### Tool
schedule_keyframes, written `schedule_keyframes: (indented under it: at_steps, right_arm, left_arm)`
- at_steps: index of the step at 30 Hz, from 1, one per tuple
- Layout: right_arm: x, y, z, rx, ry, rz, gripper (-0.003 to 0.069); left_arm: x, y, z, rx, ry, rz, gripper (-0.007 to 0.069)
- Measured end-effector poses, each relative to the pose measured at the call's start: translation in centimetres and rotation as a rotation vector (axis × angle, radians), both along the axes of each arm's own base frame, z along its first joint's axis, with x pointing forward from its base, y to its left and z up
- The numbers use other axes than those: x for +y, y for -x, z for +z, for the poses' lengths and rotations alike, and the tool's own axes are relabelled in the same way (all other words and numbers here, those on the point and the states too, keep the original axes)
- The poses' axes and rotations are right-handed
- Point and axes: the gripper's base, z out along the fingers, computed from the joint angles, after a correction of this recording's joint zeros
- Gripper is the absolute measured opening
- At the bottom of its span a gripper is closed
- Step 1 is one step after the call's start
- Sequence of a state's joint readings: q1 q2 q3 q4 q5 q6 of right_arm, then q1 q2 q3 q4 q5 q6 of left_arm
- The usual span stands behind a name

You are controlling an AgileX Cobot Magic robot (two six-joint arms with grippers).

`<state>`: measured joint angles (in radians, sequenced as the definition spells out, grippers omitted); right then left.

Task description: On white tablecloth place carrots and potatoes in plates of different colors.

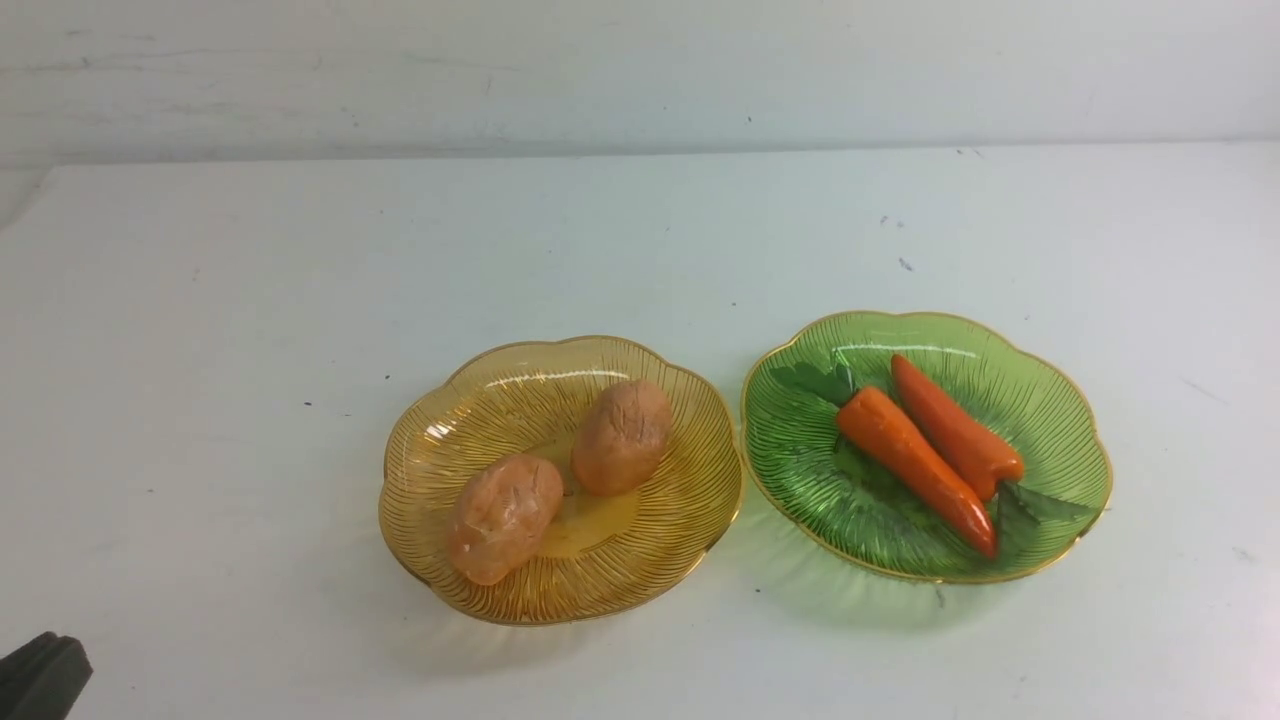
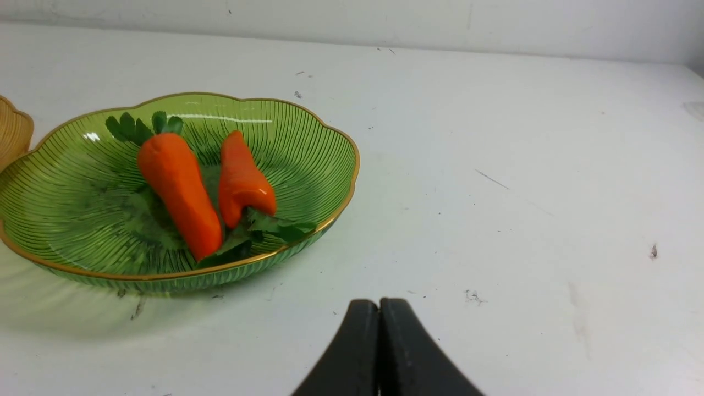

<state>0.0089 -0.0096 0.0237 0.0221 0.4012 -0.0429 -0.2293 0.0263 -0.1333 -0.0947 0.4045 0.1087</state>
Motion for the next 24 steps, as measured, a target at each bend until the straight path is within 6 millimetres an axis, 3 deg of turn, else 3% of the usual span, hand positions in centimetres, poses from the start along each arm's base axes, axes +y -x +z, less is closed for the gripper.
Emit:
schedule_keyframes:
  at_steps: [4, 13, 24]
  right_arm:
    - [0.0, 0.0, 0.0, 0.0, 0.0, 0.0, -0.0015]
    - [0.0, 0.0, 0.0, 0.0, 0.0, 0.0, -0.0015]
    - [0.0, 0.0, 0.0, 0.0, 0.0, 0.0, -0.0015]
  left_arm:
    - [0.1, -0.5, -2.0, -0.002, -0.004, 0.018, -0.0003]
    - [0.7, -0.8, -3.3, -0.085, 0.014, 0.133, -0.0003]
    - [1.1, -0.5, -4.9, 0.078, -0.052, 0.195, -0.0003]
